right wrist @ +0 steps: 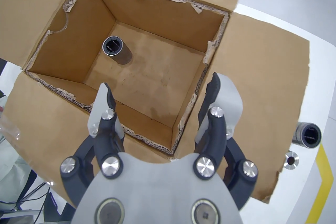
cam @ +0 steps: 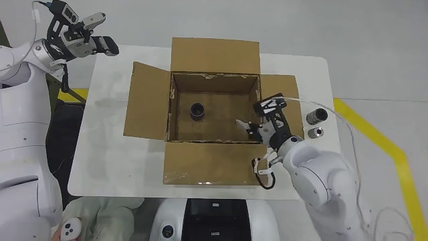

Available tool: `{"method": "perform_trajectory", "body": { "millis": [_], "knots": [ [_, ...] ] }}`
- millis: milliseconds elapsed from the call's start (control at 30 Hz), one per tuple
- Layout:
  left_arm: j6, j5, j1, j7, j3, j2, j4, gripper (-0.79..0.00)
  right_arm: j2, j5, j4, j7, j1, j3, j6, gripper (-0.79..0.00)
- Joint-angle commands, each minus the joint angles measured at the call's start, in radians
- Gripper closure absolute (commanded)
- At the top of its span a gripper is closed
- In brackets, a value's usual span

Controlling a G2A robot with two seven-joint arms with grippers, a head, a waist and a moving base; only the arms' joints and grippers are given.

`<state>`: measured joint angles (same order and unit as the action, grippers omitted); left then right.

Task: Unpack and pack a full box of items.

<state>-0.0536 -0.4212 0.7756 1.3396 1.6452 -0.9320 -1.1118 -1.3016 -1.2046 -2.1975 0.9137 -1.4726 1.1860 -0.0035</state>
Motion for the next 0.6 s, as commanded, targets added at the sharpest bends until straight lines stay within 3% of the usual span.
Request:
{"method": "perform_trajectory", "body": {
  "millis": [0,267,567],
  "knots": [
    [0.000,0.000,0.000,0.000,0.000,0.000,0.000,-0.785,-0.003,0.022,0.041,0.008,0.051,-0.023,-0.023,-0.619],
    [0.000,0.000,0.000,0.000,0.000,0.000,0.000,-0.785,-0.034,0.093,0.233,0.053,0.282,-0.177,-0.064,-0.606],
    [0.000,0.000,0.000,0.000,0.000,0.000,0.000,-0.785,-0.064,0.167,0.394,0.062,0.428,-0.286,-0.098,-0.610]
  ]
}}
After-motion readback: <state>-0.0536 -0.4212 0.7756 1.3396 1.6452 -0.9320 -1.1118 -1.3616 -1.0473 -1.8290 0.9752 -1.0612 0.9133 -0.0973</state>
